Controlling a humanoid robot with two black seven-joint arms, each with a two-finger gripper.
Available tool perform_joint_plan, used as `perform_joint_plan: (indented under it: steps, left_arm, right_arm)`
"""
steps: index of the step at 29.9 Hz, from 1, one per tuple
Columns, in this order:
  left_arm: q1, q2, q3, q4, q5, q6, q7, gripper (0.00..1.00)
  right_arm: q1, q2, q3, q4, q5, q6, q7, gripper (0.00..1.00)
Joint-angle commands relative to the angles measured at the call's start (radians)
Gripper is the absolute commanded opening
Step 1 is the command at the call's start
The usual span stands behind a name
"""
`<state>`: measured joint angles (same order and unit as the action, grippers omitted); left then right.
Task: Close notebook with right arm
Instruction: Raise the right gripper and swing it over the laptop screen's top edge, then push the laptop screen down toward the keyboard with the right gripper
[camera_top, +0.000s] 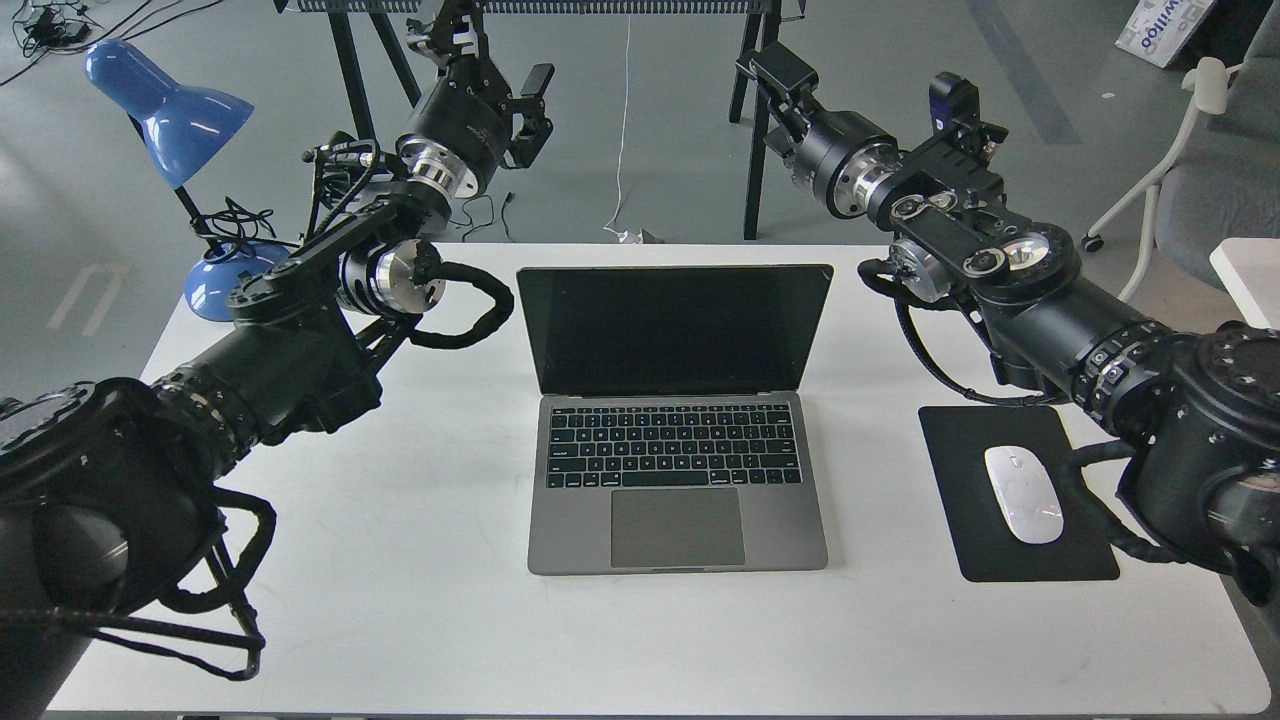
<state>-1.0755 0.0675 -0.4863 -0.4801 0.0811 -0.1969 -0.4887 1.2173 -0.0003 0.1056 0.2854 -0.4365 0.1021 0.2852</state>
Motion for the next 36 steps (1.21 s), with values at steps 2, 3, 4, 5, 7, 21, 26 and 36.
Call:
perform_joint_plan:
  steps: [2,3,4,5,7,21,26,36]
  left_arm:
    - [0.002,0.000,0.000,0.000,0.000,-0.001,0.000,1.00]
    - [0.002,0.000,0.000,0.000,0.000,-0.001,0.000,1.00]
    - [0.000,0.000,0.000,0.000,0.000,-0.001,0.000,1.00]
    - [0.000,0.000,0.000,0.000,0.000,-0.001,0.000,1.00]
    - [0.000,0.000,-0.001,0.000,0.000,-0.001,0.000,1.00]
    - [0.002,0.000,-0.001,0.000,-0.003,-0.001,0.000,1.00]
    - [0.002,0.000,-0.001,0.000,-0.003,-0.001,0.000,1.00]
    - [0.002,0.000,-0.006,0.000,-0.003,-0.001,0.000,1.00]
  right_arm:
    - [-0.001,0.000,-0.075,-0.014,0.001,0.001,-0.001,1.00]
    - [-0.001,0.000,-0.086,-0.012,0.001,0.001,-0.001,1.00]
    - [-0.001,0.000,-0.099,-0.012,0.001,0.002,0.000,1.00]
    - [-0.001,0.000,-0.109,-0.012,0.001,0.004,0.000,1.00]
    - [-0.004,0.000,-0.124,-0.012,0.001,0.005,0.002,1.00]
    - [-0.027,0.000,-0.040,0.037,0.013,0.053,0.009,1.00]
    - [-0.038,0.000,-0.003,0.080,0.015,0.080,0.009,1.00]
    - [-0.051,0.000,-0.001,0.143,0.016,0.117,0.009,1.00]
